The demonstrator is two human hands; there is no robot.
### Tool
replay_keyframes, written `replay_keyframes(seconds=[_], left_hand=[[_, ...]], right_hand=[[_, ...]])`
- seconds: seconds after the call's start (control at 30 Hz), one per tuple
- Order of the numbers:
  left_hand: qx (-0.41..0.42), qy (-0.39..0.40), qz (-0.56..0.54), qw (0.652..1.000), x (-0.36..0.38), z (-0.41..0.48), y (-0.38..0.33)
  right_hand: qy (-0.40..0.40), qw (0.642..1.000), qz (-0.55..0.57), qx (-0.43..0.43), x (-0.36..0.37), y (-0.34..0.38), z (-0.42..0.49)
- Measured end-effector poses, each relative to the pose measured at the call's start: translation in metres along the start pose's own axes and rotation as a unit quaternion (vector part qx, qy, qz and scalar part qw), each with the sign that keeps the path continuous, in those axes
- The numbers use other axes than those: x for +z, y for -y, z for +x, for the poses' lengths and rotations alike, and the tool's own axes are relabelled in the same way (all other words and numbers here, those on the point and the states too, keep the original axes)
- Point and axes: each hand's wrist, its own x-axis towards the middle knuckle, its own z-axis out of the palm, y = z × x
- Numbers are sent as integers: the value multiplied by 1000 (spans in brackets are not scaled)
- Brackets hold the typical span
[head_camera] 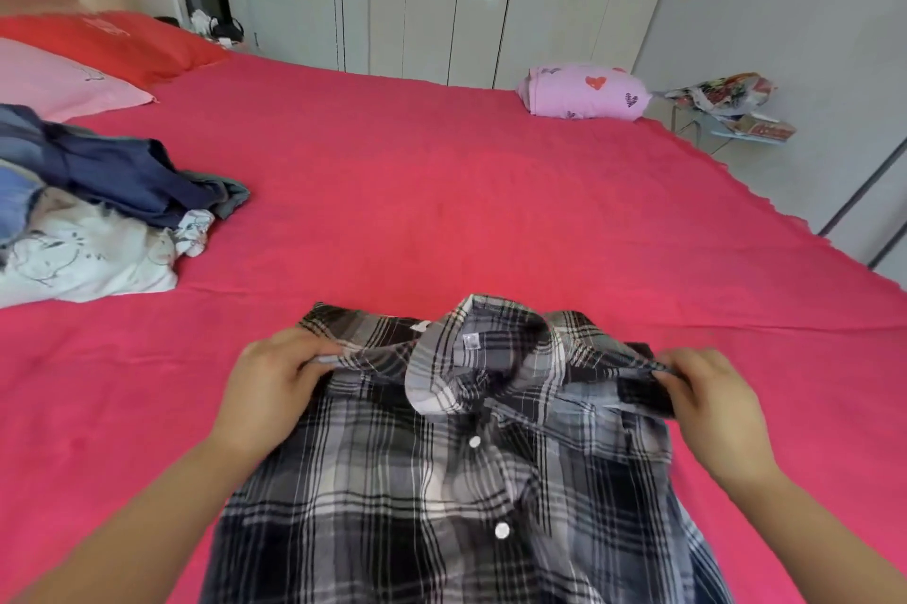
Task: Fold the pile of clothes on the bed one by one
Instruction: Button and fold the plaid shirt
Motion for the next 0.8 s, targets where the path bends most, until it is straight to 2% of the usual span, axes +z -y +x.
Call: replay_keyframes(seconds=[0.07, 0.13, 0.2, 0.23, 0.4, 0.53, 0.63, 0.8], left_hand=[[37, 40, 27, 998, -2, -24, 1], [57, 106, 90, 989, 1, -47, 8], [41, 166, 145, 974, 4, -64, 11], [18, 178, 159, 971, 4, -67, 10], [-77, 92, 112, 986, 4, -45, -1], [-178, 74, 65, 979, 12, -2, 4], [-186, 121, 126, 967, 24, 31, 11], [-136, 229, 225, 937, 54, 81, 17]], right_hand=[[17, 999, -27, -32, -3, -3, -26], [77, 993, -59, -63, 2, -12, -51], [167, 983, -69, -46, 5, -16, -68], [187, 980, -66, -27, 6, -18, -71], [155, 985, -14, 73, 8, -9, -54], [133, 984, 8, 117, 14, -15, -11], [151, 980, -16, 126, 29, -20, 19], [180, 980, -67, 52, 65, -23, 57]])
